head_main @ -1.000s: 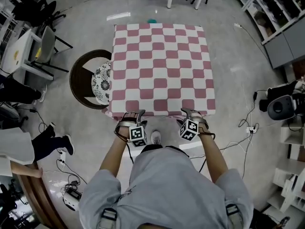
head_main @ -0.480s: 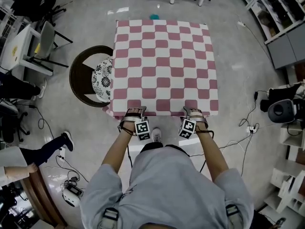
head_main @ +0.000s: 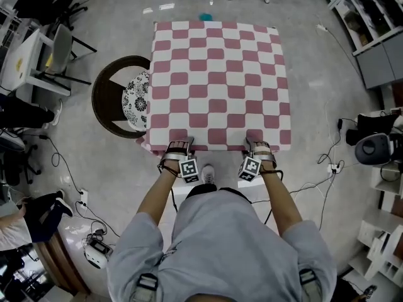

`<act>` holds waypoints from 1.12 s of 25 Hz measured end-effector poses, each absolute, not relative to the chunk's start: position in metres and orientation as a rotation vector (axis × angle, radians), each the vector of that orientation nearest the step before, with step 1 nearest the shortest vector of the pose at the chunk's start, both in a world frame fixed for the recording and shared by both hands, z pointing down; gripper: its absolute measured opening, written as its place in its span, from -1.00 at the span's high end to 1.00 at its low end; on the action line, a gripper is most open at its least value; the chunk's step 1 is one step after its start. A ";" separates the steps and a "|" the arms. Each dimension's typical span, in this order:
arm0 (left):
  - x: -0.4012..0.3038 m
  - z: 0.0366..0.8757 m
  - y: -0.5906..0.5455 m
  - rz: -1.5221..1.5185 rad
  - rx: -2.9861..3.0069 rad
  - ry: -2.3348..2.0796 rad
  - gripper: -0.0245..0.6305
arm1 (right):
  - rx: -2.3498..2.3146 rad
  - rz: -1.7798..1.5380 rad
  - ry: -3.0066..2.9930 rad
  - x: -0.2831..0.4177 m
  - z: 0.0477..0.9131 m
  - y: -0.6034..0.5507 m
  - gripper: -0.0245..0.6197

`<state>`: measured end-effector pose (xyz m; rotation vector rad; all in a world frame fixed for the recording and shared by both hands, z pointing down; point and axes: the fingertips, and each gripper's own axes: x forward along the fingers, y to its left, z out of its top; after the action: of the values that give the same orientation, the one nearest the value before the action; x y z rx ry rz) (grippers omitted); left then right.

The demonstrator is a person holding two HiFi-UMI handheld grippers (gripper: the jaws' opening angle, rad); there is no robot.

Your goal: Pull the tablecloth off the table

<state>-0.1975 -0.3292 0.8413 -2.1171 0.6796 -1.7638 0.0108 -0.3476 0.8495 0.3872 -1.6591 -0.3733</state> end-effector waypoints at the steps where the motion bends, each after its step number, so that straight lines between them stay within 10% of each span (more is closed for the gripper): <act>1: -0.199 0.839 -0.334 -1.751 -2.108 0.700 0.13 | 0.398 -0.395 -1.658 0.009 0.848 -0.353 0.08; 28: -0.202 0.817 -0.327 -1.822 -2.054 0.876 0.91 | 0.479 -0.434 -1.616 0.013 0.817 -0.351 0.86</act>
<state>-0.2023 -0.3270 0.8167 -2.0539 0.8756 -1.8220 0.0127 -0.3505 0.8169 0.4791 -1.6158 -0.4337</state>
